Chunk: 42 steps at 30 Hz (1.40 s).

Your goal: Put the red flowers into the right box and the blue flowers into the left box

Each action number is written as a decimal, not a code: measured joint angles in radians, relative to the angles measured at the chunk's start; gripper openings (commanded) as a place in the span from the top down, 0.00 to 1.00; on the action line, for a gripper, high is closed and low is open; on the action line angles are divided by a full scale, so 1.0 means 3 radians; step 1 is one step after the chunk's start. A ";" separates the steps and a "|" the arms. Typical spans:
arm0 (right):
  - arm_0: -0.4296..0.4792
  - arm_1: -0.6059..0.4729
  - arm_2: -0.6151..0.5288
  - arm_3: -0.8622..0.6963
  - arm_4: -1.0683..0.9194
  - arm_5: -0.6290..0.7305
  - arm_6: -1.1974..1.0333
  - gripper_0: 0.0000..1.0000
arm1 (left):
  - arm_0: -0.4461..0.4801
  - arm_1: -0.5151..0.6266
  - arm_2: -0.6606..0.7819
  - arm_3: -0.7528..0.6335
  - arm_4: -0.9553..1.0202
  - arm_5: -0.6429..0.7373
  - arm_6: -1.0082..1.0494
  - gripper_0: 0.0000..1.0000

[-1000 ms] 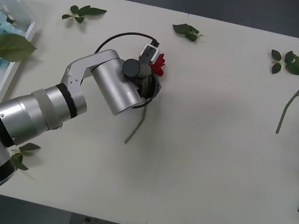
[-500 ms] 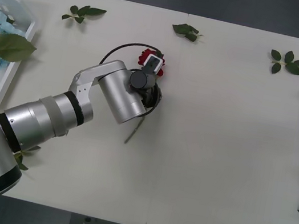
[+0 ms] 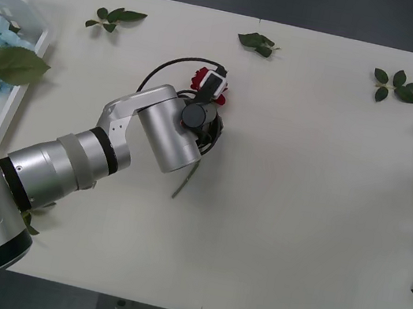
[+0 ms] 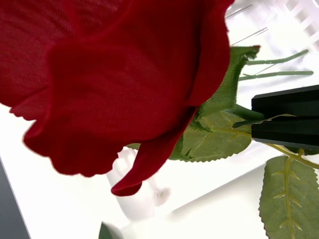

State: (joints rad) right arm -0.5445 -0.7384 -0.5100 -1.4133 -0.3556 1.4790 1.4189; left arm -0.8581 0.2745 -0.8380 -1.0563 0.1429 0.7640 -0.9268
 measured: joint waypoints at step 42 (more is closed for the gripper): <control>0.0000 -0.0245 0.0201 0.1710 0.0069 -0.1471 0.1045 0.00 | -0.0032 -0.0066 0.0022 0.0377 0.0003 -0.0599 0.0101 1.00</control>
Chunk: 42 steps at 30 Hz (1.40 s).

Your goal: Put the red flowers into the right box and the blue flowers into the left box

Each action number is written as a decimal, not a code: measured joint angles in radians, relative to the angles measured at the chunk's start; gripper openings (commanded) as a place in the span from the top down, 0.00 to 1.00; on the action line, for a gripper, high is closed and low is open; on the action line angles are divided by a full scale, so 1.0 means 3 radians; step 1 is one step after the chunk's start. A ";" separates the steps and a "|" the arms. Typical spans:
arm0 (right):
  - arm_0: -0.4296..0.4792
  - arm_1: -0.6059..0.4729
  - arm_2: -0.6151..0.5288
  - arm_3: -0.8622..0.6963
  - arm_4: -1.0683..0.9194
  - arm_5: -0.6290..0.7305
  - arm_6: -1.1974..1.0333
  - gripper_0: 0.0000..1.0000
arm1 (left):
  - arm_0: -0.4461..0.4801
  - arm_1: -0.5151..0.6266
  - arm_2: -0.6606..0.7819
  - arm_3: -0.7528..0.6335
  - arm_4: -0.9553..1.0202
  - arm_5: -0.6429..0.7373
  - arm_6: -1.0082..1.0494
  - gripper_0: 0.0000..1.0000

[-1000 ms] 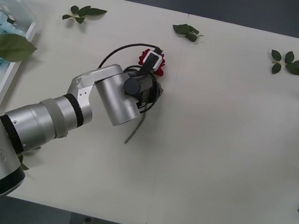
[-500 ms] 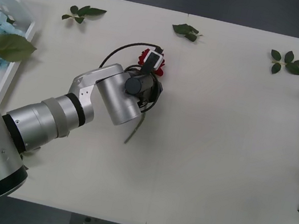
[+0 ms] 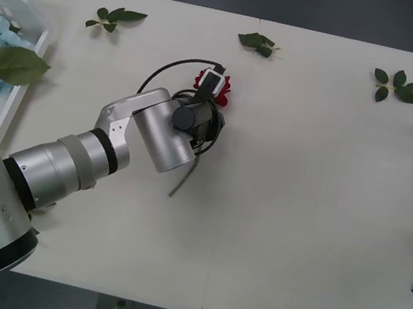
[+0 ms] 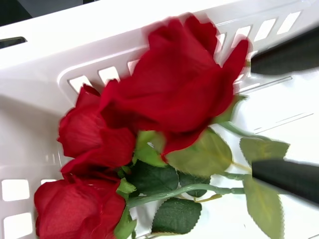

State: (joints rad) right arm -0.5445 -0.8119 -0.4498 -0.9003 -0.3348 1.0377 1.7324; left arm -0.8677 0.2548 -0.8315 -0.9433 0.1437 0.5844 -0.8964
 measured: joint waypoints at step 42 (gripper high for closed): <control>0.0000 0.0000 0.0115 -0.1312 -0.2464 0.1903 0.0329 0.00 | -0.0859 0.0016 0.0143 -0.2148 -0.0887 0.0973 0.3108 1.00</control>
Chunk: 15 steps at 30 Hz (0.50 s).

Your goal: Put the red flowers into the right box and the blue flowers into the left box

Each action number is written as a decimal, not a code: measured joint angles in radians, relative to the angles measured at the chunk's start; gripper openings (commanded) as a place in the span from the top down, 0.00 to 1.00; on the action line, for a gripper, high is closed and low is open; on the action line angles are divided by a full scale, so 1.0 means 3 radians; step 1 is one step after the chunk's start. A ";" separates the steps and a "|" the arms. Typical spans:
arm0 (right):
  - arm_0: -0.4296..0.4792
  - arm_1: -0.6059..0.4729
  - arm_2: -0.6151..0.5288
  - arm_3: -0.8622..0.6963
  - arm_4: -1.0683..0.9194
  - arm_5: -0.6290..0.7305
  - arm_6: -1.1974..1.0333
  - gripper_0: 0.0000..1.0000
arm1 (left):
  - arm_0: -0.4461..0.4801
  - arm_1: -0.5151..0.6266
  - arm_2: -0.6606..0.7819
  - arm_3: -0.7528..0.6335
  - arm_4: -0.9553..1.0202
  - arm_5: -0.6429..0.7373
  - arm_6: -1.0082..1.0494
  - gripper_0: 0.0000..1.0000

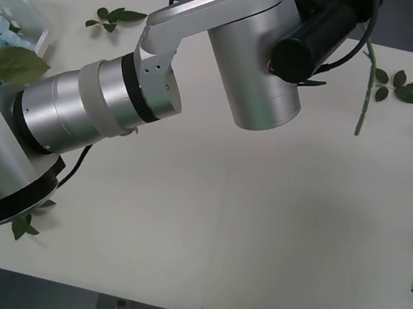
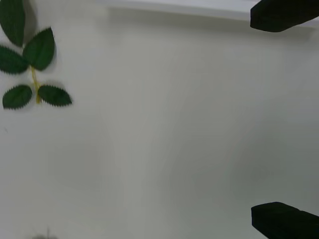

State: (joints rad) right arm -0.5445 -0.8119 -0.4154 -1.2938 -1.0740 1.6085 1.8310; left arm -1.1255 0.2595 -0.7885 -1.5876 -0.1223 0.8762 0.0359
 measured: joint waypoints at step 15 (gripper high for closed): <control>0.0000 0.0207 -0.0473 -0.0635 -0.0890 0.0963 0.0502 0.00 | -0.0074 -0.0074 0.0001 -0.0060 -0.0427 0.0171 0.0706 1.00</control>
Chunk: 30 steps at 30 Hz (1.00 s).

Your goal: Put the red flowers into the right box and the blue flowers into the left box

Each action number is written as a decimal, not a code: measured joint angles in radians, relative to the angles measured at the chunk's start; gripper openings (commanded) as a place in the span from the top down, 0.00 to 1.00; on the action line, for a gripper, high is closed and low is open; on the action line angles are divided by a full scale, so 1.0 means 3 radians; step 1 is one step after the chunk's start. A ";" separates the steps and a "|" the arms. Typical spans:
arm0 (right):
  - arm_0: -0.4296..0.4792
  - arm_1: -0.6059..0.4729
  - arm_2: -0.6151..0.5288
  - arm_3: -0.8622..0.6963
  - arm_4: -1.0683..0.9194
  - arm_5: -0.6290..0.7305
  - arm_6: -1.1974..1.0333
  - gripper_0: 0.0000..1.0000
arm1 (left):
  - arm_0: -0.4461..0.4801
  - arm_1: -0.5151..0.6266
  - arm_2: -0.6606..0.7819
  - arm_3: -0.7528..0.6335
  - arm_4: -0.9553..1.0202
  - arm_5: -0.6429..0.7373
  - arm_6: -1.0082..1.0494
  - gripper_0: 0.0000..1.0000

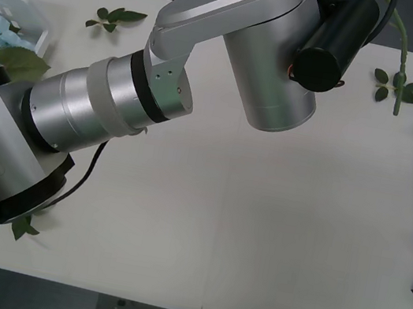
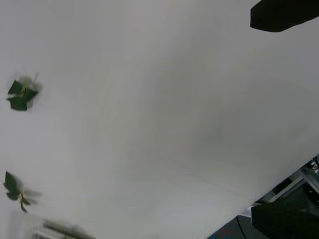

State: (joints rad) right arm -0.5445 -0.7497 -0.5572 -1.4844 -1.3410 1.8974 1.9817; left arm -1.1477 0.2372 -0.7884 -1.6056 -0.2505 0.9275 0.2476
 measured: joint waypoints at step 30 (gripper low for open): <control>-0.0325 0.0541 0.0335 -0.0001 -0.0996 -0.0644 -0.0859 0.00 | 0.0000 0.0000 0.0000 -0.0002 -0.0039 0.0000 0.0000 1.00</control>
State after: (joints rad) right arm -0.6421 -0.5875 -0.4569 -1.4848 -1.6399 1.7042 1.7239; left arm -1.1477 0.2372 -0.7883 -1.6061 -0.2622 0.9275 0.2476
